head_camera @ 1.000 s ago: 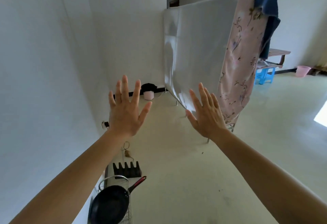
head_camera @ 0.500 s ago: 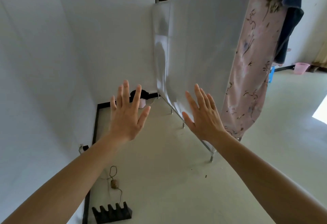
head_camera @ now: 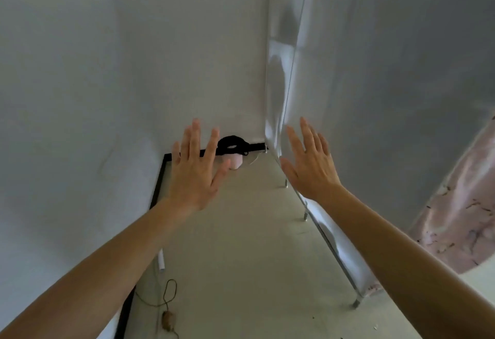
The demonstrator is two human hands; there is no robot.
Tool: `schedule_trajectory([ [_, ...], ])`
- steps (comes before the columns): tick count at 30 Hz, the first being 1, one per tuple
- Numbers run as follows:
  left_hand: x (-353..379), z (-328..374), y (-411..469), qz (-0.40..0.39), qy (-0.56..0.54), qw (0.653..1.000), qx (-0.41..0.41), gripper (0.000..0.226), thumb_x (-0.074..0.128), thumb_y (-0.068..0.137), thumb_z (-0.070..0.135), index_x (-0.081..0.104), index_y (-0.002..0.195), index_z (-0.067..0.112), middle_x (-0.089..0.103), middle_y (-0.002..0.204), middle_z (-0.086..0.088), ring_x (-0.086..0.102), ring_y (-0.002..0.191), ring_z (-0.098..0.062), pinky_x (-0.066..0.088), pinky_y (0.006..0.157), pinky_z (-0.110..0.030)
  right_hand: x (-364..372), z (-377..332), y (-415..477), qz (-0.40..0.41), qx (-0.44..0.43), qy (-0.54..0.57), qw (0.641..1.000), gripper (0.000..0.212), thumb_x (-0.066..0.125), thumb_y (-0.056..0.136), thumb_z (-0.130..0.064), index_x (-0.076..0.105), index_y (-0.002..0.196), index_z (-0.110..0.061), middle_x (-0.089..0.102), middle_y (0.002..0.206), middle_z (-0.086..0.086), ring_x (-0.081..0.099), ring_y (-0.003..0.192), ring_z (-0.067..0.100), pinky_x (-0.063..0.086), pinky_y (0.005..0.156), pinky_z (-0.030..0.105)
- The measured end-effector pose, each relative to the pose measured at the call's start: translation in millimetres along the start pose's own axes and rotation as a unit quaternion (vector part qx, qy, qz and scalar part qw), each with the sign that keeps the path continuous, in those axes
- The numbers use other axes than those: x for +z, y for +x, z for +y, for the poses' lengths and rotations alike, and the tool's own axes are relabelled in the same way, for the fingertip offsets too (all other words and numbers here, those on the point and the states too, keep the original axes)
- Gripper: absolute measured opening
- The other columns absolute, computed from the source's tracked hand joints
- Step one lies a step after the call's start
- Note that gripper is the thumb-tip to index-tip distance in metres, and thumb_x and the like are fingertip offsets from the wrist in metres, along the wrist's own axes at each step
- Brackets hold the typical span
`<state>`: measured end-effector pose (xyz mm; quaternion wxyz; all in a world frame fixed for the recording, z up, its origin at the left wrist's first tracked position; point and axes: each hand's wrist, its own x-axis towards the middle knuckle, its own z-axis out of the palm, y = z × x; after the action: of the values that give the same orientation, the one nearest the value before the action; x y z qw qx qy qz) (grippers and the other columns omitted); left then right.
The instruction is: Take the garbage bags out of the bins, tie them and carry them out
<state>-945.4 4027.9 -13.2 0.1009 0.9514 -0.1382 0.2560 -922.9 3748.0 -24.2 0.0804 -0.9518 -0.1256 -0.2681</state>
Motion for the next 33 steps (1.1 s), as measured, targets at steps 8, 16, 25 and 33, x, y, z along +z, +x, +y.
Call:
schedule_trajectory([
  [8,115,-142,162,0.024,0.019,0.997,-0.065,0.072,0.024,0.101,0.059,-0.001,0.160,0.027,-0.013,0.166,-0.015,-0.005,0.154,-0.035,0.009,0.121,-0.058,162,-3,205,-0.023,-0.034,0.014,0.999,0.069,0.034,0.101,-0.050,0.018,0.158,-0.015,0.011,0.165,0.019,0.019,0.151,0.034,0.020,0.121,0.052],
  [16,187,-244,349,0.000,0.030,0.998,-0.060,0.073,0.022,0.100,0.060,0.000,0.160,0.025,-0.016,0.166,-0.017,-0.006,0.153,-0.037,0.013,0.119,-0.060,258,36,395,-0.009,-0.028,0.042,0.999,0.068,0.036,0.101,-0.047,0.018,0.158,-0.015,0.013,0.165,0.019,0.021,0.150,0.036,0.019,0.121,0.052],
  [25,344,-299,535,-0.030,0.044,0.998,-0.038,0.073,0.016,0.099,0.063,-0.004,0.160,0.027,-0.023,0.164,-0.013,-0.013,0.153,-0.034,0.010,0.121,-0.060,404,138,572,-0.032,-0.020,0.030,0.999,0.069,0.037,0.103,-0.045,0.010,0.159,-0.016,0.004,0.166,0.019,0.013,0.153,0.035,0.015,0.123,0.053],
  [33,453,-355,710,-0.102,0.060,0.985,-0.124,0.076,0.007,0.095,0.069,-0.010,0.159,0.030,-0.026,0.163,-0.012,-0.013,0.153,-0.035,0.008,0.120,-0.062,513,216,747,-0.073,0.014,0.036,0.997,0.072,0.027,0.103,-0.053,-0.001,0.159,-0.018,-0.005,0.166,0.017,0.008,0.153,0.034,0.009,0.123,0.051],
])
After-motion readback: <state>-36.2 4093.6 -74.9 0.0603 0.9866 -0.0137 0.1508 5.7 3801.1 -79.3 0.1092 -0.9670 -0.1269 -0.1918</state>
